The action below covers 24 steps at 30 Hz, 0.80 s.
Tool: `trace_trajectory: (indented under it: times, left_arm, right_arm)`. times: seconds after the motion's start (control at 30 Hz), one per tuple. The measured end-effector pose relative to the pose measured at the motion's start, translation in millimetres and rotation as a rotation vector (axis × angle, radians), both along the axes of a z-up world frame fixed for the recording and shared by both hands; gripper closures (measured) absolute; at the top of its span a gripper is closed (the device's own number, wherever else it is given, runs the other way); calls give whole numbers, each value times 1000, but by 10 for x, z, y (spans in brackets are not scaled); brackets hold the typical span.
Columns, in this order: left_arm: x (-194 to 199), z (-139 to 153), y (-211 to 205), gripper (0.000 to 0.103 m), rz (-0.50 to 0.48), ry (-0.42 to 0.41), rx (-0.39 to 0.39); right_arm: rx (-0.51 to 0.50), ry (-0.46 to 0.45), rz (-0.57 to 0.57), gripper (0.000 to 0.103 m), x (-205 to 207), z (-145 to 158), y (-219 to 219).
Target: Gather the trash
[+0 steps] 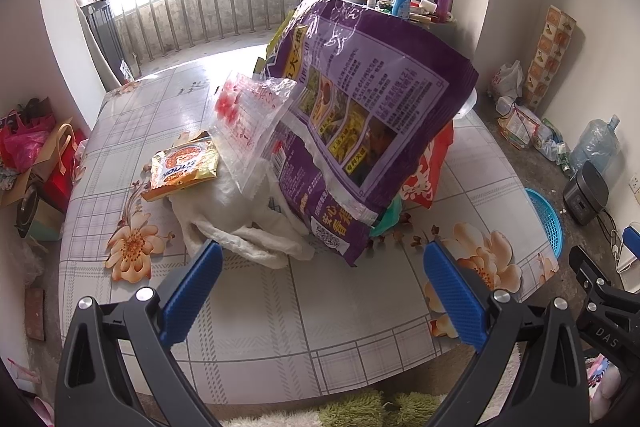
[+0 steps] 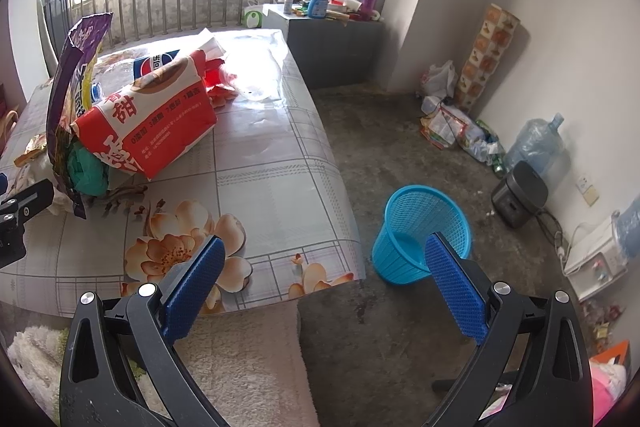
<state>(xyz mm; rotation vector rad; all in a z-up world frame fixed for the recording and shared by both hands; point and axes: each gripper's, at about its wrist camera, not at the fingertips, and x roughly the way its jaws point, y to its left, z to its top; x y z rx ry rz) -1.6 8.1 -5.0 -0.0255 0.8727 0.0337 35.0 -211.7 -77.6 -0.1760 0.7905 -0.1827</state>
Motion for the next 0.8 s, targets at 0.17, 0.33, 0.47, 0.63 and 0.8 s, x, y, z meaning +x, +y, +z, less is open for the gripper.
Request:
trace_trajectory:
  times: [0.17,0.33,0.47,0.63,0.8]
  left_arm:
    - [3,-13,9,5,0,4,3]
    - [9,-23,9,5,2,6,6]
    - [4,-27,13,5,3,8,9]
    - [6,-43,29,5,2,12,8]
    - [0,-15,141,5,1,-15,-18]
  right_arm:
    - [4,0,2,8,9,-28,9]
    - [9,-2,4,8,24,-47,37]
    - [16,-5,6,8,34,-10,8]
    - [36,-15,13,8,50,10,51]
    - [65,-34,37,8,134,98,71]
